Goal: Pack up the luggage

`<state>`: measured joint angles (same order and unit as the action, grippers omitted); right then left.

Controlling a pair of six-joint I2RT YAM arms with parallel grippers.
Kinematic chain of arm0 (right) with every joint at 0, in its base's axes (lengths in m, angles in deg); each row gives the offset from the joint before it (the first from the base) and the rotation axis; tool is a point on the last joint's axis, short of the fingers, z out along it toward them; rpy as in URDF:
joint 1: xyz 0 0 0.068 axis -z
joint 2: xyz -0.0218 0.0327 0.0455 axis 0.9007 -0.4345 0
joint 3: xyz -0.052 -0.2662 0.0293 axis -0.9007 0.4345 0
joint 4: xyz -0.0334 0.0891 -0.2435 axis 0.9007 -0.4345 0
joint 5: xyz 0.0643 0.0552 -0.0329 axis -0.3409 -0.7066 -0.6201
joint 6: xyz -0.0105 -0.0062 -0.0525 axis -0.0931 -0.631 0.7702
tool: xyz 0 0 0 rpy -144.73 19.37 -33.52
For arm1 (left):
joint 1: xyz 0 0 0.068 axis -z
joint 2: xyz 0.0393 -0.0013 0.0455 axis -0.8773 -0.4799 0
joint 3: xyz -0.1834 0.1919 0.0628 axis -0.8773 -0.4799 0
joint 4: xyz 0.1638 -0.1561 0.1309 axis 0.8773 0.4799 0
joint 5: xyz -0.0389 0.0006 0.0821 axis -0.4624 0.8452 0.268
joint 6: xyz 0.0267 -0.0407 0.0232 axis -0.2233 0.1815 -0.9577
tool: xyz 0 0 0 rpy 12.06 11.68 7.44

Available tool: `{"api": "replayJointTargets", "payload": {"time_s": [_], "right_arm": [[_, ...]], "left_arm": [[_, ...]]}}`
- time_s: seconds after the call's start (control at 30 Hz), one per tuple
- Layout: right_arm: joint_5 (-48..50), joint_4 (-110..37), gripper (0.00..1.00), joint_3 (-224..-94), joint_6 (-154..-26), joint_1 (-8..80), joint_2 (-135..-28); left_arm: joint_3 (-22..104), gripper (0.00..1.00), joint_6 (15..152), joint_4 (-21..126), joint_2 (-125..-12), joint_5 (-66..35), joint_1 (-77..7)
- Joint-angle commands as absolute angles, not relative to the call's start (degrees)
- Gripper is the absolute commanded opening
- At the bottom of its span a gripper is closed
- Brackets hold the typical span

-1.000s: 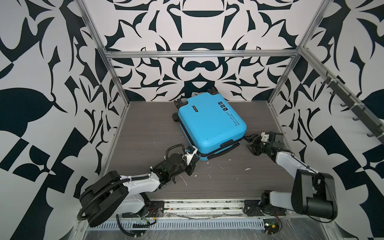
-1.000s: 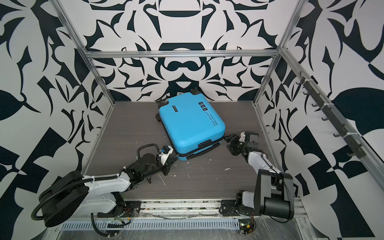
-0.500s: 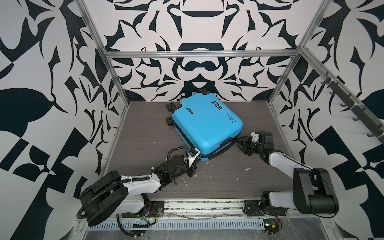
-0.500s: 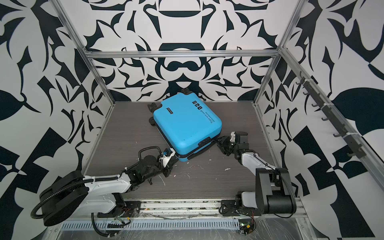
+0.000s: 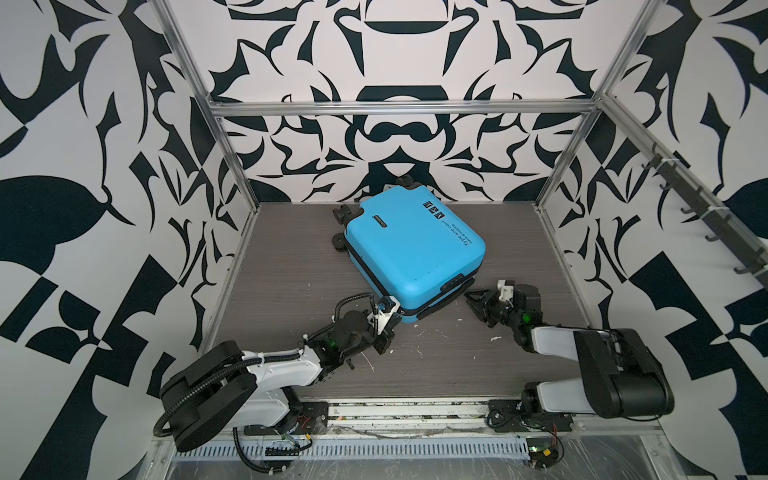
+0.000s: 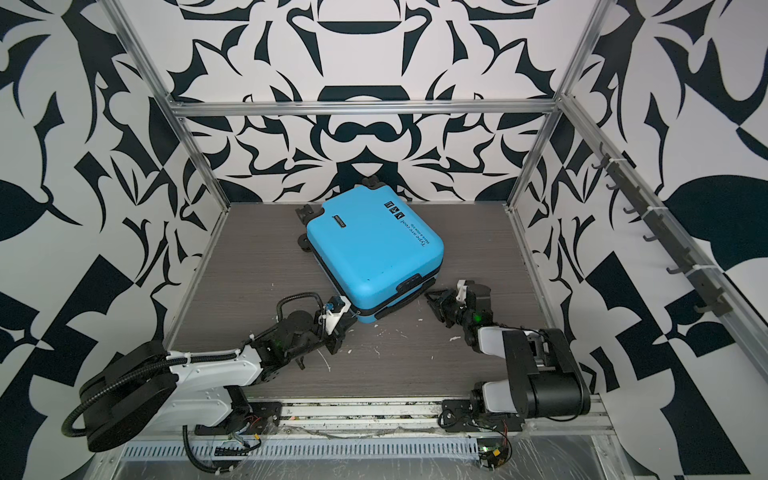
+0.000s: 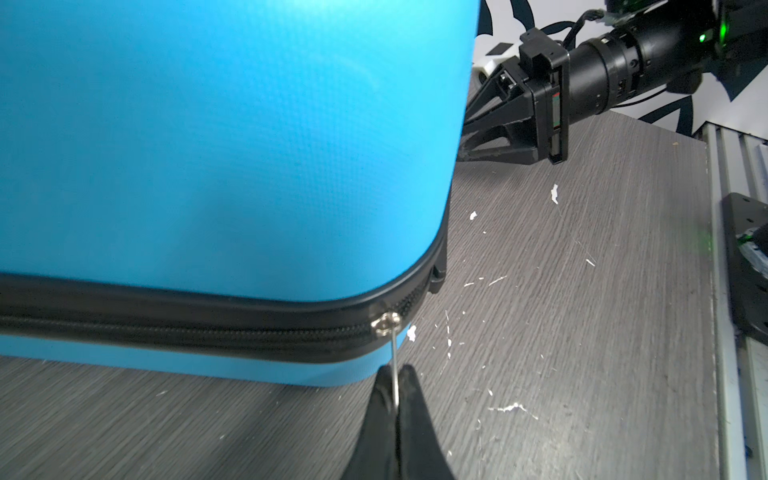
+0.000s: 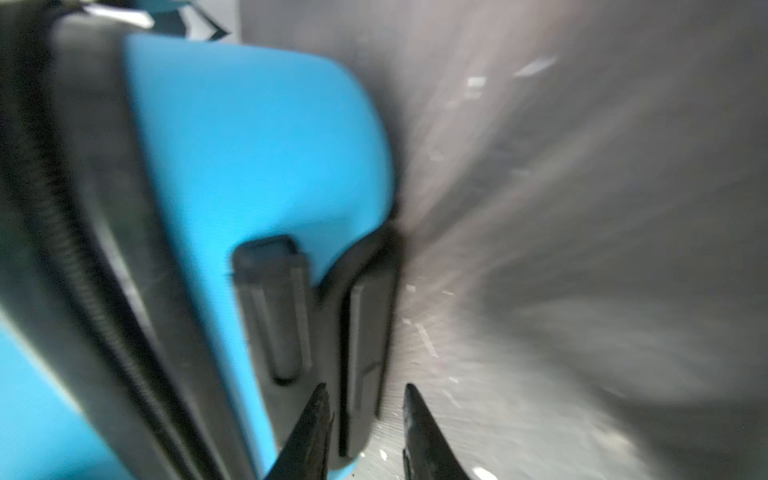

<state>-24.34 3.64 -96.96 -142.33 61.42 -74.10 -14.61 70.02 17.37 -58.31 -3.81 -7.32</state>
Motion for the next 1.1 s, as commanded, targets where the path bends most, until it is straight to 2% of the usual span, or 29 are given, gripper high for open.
{"api": "replayJointTargets", "payload": {"time_s": [0.0, 0.27, 0.33, 0.47, 0.73, 1.07], "right_arm": [[-24.6, 20.4, 0.32, -95.6, -147.0, 60.7, -76.4], [-25.3, 44.7, 0.27, -94.5, -156.0, 60.0, -92.5], [-25.5, 44.8, 0.24, -95.3, -155.5, 59.0, -94.2], [-23.8, 44.7, 0.31, -93.4, -154.5, 58.3, -92.7], [-21.6, 44.6, 0.36, -89.2, -152.1, 58.3, -88.1], [-20.8, 44.6, 0.35, -89.7, -149.5, 58.2, -83.8]], "left_arm": [[-14.7, 0.00, 70.4, 15.7, -58.1, -4.7, -6.9], [-14.3, 0.00, 70.5, 16.1, -58.3, -4.8, -6.9], [-14.2, 0.00, 70.5, 16.5, -58.1, -4.9, -6.9], [-14.2, 0.00, 70.4, 17.0, -57.8, -4.6, -6.9], [-14.0, 0.00, 69.9, 18.3, -56.8, -4.3, -6.8], [-14.1, 0.00, 69.9, 19.6, -55.7, -4.1, -6.9]]}}
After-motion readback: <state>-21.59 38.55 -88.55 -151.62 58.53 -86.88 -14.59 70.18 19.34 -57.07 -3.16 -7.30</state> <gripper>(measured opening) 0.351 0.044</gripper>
